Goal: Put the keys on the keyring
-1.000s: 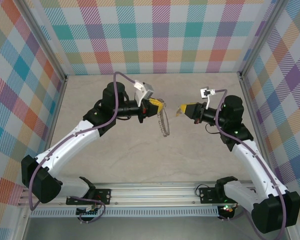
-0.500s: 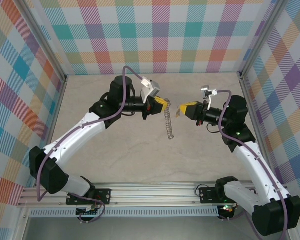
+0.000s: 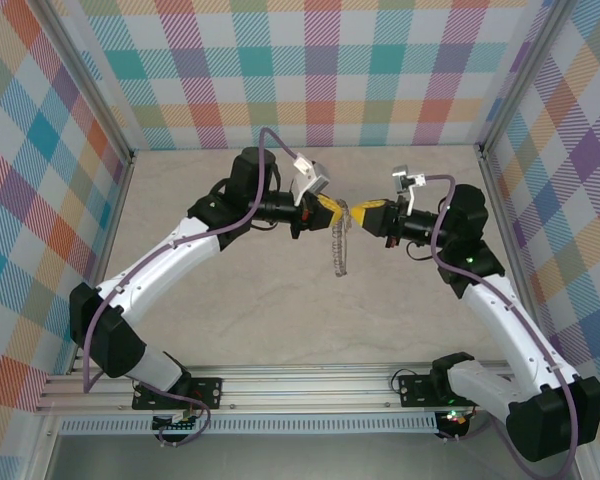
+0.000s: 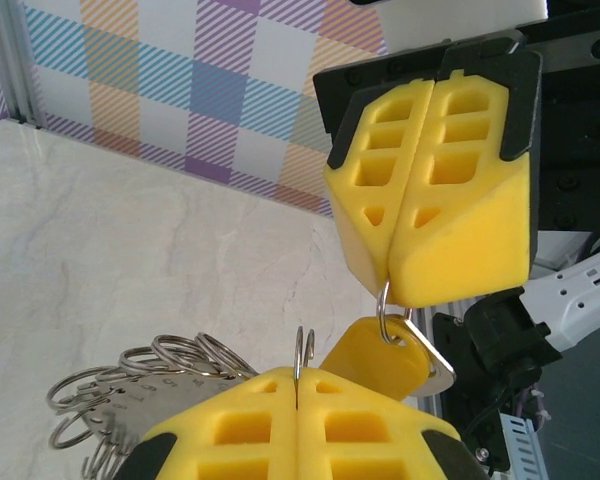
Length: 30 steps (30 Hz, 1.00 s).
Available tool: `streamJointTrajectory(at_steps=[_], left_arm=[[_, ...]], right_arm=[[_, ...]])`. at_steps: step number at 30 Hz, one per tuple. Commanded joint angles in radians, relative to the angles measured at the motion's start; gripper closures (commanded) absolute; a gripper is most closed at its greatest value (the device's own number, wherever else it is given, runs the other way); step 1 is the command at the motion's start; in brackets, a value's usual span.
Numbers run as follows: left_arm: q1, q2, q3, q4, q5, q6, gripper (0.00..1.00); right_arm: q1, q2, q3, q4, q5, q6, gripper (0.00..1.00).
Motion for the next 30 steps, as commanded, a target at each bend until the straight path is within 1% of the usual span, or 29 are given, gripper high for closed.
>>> streamJointTrajectory(at_steps=[1, 8, 19, 30], left_arm=[[-0.01, -0.003, 0.043, 0.0, 0.034, 0.02, 1.0], [-0.014, -0.009, 0.045, -0.003, 0.036, 0.023, 1.0], [-0.014, -0.017, 0.05, -0.001, 0.018, 0.028, 1.0], [-0.015, -0.018, 0.052, -0.001, 0.041, 0.026, 1.0]], right_arm=[[0.014, 0.014, 0.044, 0.044, -0.003, -0.018, 1.0], [0.022, 0.04, 0.051, 0.032, 0.004, -0.034, 1.0], [0.026, 0.026, 0.039, -0.039, 0.0, -0.08, 1.0], [0.026, 0.046, 0.038, -0.023, 0.039, -0.075, 1.0]])
